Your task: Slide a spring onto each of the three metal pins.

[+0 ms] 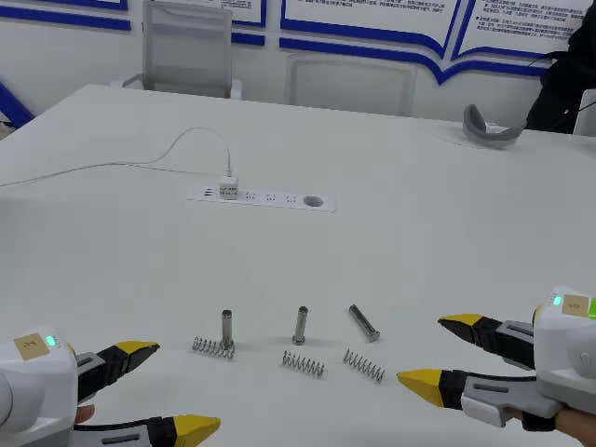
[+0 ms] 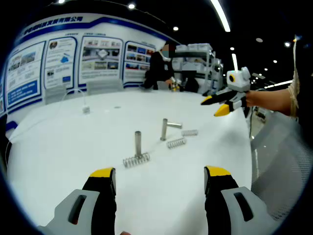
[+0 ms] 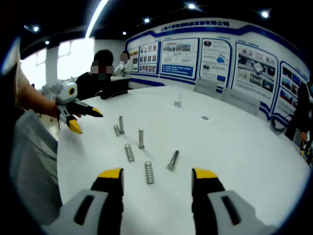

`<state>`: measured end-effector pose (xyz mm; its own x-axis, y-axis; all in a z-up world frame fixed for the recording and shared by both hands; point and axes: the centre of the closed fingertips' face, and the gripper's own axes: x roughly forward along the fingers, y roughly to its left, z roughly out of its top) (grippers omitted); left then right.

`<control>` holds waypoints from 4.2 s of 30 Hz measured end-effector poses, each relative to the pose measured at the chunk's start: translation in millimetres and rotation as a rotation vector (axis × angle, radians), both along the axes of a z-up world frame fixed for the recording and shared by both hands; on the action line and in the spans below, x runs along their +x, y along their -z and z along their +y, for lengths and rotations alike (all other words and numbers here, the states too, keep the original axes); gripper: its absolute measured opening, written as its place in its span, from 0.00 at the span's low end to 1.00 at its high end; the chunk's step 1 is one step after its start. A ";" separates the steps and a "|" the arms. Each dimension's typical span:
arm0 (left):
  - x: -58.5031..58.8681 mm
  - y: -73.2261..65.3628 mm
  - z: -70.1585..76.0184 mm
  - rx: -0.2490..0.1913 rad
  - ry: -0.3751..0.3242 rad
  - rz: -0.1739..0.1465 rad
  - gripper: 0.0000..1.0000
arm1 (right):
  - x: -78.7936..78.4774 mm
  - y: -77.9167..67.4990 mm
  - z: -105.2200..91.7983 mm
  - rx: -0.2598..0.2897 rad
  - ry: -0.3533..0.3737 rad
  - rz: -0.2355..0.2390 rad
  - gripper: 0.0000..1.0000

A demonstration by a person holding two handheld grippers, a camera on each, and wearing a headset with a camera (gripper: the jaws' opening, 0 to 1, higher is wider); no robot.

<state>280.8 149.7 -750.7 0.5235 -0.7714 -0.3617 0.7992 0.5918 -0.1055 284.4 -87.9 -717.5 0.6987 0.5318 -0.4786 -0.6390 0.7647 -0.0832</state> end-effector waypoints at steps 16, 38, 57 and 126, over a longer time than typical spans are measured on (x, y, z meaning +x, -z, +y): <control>1.1 -1.2 3.9 0.009 -0.016 -0.002 0.75 | 28.3 1.6 2.6 -0.042 0.007 0.029 0.51; -1.6 -1.7 -2.3 0.007 -0.005 0.000 0.73 | 70.5 13.8 11.1 -0.137 0.029 0.137 0.36; 0.3 -1.3 -1.4 0.008 -0.011 0.005 0.72 | 98.6 50.4 23.5 -0.233 0.057 0.275 0.26; 5.9 2.4 10.7 0.012 -0.033 0.014 0.70 | 110.1 94.1 36.1 -0.547 -0.017 0.638 0.10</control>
<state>286.7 160.4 -753.1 0.5437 -0.7491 -0.3785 0.7775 0.6194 -0.1088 394.5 -51.8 -811.6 0.2010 0.1181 -0.9724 -0.7000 0.7117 -0.0583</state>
